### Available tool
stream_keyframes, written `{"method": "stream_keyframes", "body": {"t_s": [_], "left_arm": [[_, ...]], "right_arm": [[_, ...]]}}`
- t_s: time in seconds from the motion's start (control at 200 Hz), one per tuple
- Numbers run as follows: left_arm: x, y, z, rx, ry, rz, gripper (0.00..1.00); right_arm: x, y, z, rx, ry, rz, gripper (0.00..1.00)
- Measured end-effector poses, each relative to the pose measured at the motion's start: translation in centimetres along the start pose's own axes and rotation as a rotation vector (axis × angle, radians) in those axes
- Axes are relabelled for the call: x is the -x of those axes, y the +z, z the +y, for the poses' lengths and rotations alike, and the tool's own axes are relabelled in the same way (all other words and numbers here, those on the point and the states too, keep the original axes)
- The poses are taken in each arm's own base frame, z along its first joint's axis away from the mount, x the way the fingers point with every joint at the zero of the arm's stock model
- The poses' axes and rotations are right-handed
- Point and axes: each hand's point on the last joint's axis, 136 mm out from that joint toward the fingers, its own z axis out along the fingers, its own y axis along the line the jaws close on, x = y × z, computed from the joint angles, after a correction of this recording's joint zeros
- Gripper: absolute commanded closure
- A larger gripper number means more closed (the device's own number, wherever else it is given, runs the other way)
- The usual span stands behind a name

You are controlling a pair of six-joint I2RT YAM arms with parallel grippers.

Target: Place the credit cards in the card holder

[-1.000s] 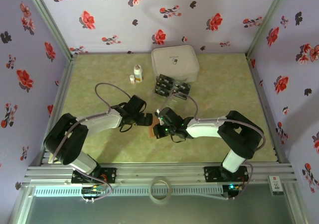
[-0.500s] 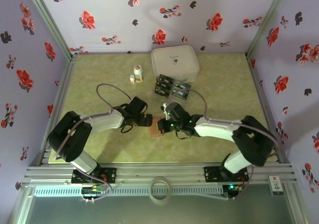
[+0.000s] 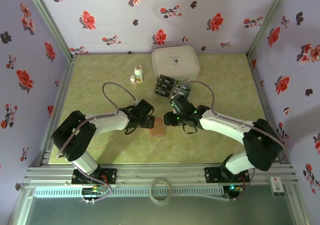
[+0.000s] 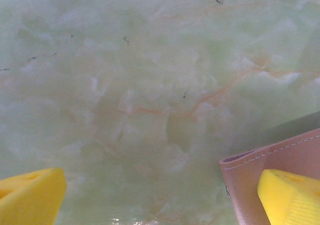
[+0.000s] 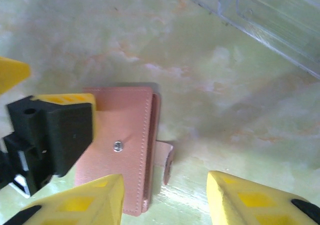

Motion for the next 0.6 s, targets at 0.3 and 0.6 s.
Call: {"method": "stream_keyframes", "body": {"t_s": [0.3,0.6], "left_arm": [[0.0,0.0,0.0,0.012,0.007,-0.008,0.00],[0.0,0.0,0.0,0.013,0.007,-0.009,0.00]], "right_arm": [[-0.8,1.5,-1.0,-0.071,-0.028,0.073,0.64],[-0.5,1.8,-0.8,-0.072,-0.030,0.076,0.67]]}}
